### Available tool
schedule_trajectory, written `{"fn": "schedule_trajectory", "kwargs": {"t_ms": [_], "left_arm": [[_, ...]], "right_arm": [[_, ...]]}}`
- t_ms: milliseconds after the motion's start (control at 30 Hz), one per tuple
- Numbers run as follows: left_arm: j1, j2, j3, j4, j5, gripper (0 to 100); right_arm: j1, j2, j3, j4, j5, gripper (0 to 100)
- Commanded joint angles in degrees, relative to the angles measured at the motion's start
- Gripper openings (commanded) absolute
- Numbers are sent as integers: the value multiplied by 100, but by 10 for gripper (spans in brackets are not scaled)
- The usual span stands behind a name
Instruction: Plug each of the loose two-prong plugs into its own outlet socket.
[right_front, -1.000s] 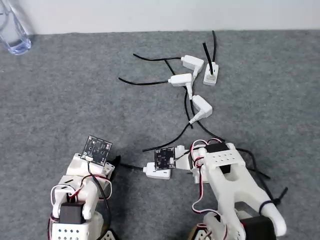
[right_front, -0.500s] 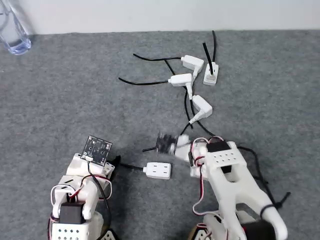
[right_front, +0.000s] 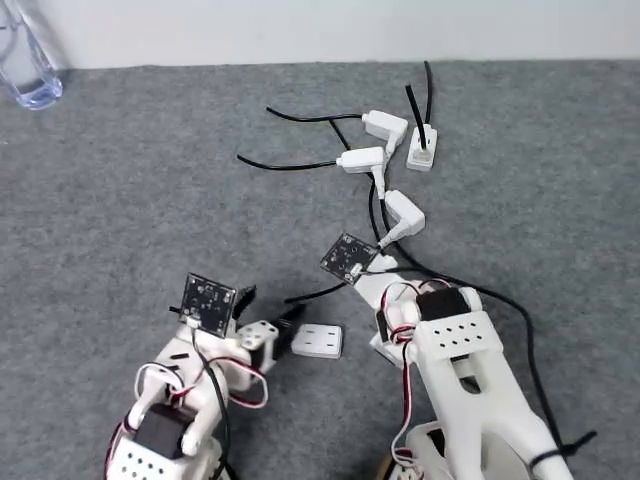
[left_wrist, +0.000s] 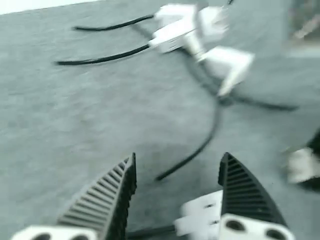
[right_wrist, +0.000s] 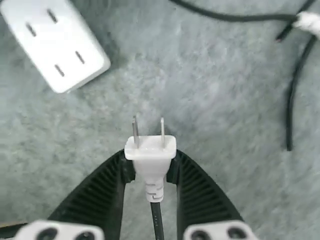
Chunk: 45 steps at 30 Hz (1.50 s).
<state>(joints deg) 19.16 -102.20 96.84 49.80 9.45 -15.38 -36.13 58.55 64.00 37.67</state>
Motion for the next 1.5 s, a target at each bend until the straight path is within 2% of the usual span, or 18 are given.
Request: {"fn": "schedule_trajectory", "kwargs": {"t_ms": [0,367,667,833,1067,1233,1333,1467], "left_arm": [[580,-18,-40,-396,721,257],[809,-18,-31,-413,765,257],[800,-18,-40,-404,756,257],[800,-18,-48,-396,756,257],[791,-18,-31,-396,756,257],[308,-18,-136,-431,774,257],[202,-18,-286,-396,818,257],[211,-18,-312,-396,1152,258]], "right_arm": [[-163,-277,-747,444,-237,8],[-1886,-224,-2593,1886,-1064,8],[-2457,-127,-2690,2185,-1240,8],[-2123,-92,-2690,2158,-1169,8],[-1297,-101,-2690,2132,-633,8],[-629,-84,-2664,2132,-97,8],[-602,13,-2549,2149,-70,8],[-1042,347,-2549,2079,-290,8]]}}
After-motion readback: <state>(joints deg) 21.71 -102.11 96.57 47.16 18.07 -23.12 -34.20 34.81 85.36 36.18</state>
